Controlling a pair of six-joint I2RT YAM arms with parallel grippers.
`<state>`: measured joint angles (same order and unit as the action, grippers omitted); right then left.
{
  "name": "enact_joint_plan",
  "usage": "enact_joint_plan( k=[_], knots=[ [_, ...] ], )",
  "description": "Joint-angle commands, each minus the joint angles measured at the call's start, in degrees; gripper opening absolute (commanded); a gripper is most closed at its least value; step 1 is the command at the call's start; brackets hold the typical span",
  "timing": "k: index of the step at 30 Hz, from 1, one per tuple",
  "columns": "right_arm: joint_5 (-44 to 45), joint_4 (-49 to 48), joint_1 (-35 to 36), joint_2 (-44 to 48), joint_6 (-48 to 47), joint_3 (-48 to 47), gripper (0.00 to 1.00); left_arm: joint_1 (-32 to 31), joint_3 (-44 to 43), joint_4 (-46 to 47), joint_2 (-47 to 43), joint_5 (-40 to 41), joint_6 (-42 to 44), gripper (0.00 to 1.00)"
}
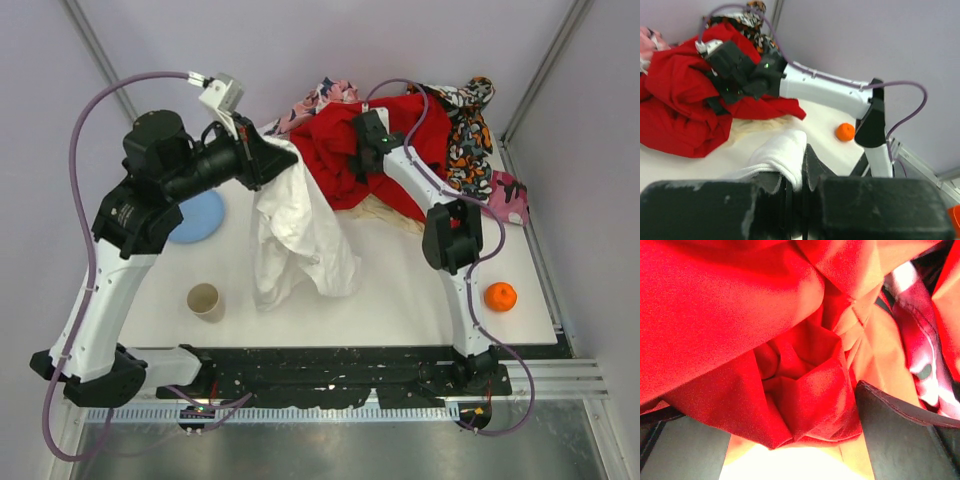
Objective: Pick out a specific cloth from the pile
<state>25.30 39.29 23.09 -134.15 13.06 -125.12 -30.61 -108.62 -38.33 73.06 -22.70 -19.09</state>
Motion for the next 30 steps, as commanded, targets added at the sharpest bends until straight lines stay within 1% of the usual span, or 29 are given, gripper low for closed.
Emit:
enact_joint_plan(
  k=[1,6,9,13,16,17,18,19,20,21,22,23,24,25,26,27,30],
  knots=[
    [-2.53,2.11,1.17,11.69,-2.43,4.17,0.97,-2.34,7.78,7.2,-5.11,0.99,-1.65,0.0],
    [-3.67,2.11,1.08,20.75,-0.32,11.72,0.95,-5.33,19.21,12.57,-7.75,0.46,-5.86,0.0],
    [-3.59,0.97,1.08,27.61,0.65,16.74,0.95,-7.97,25.19,14.59,-8.02,1.95,-7.27,0.0],
    [-4.73,-2.27,1.08,37.36,2.05,26.4,0.95,-9.99,33.88,15.56,-6.88,5.02,-10.25,0.0],
    [-3.07,-4.65,1.08,46.31,3.2,35.61,0.95,-10.08,41.54,17.14,-6.44,8.1,-12.37,0.0],
    [-1.58,-4.92,1.08,47.91,3.9,37.65,0.95,-10.17,43.91,17.67,-6.09,9.07,-12.63,0.04],
    [-1.4,-5.36,1.08,51.49,4.69,41.06,0.95,-10.17,46.37,18.45,-5.56,10.73,-13.42,0.1],
    [-0.7,-5.54,1.08,53.44,6.0,43.27,0.95,-10.08,48.04,18.98,-4.69,13.09,-14.38,0.12],
    [-0.86,-6.41,1.17,56.6,6.97,47.56,0.95,-10.08,49.54,19.69,-3.72,14.6,-14.57,0.16],
    [-0.95,-6.85,1.17,58.63,8.89,49.6,0.95,-10.17,50.34,19.78,-2.41,16.35,-14.92,0.18],
    [-1.21,-8.94,1.08,62.39,9.52,54.76,0.95,-10.17,50.26,18.48,-0.74,18.02,-15.18,0.18],
    [-1.39,-10.01,1.08,63.99,10.57,57.07,0.95,-10.08,49.39,16.29,0.84,18.74,-14.92,0.2],
    [-1.39,-11.93,0.99,67.49,10.58,61.7,0.95,-10.26,48.16,12.44,2.16,19.96,-14.57,0.32],
    [-0.26,-12.65,1.08,69.0,10.5,63.84,0.95,-10.17,47.19,8.92,2.79,20.93,-14.22,0.52],
    [0.18,-13.7,1.08,71.89,10.41,66.64,0.95,-10.17,47.18,7.84,2.44,21.72,-13.7,0.81],
    [1.93,-13.71,1.08,73.23,10.23,67.8,0.95,-10.17,47.18,6.78,1.31,23.99,-13.6,0.99],
    [5.02,-12.31,1.17,78.58,10.41,69.75,0.95,-10.26,45.61,3.45,-5.09,27.88,-11.94,1.0]
  ],
)
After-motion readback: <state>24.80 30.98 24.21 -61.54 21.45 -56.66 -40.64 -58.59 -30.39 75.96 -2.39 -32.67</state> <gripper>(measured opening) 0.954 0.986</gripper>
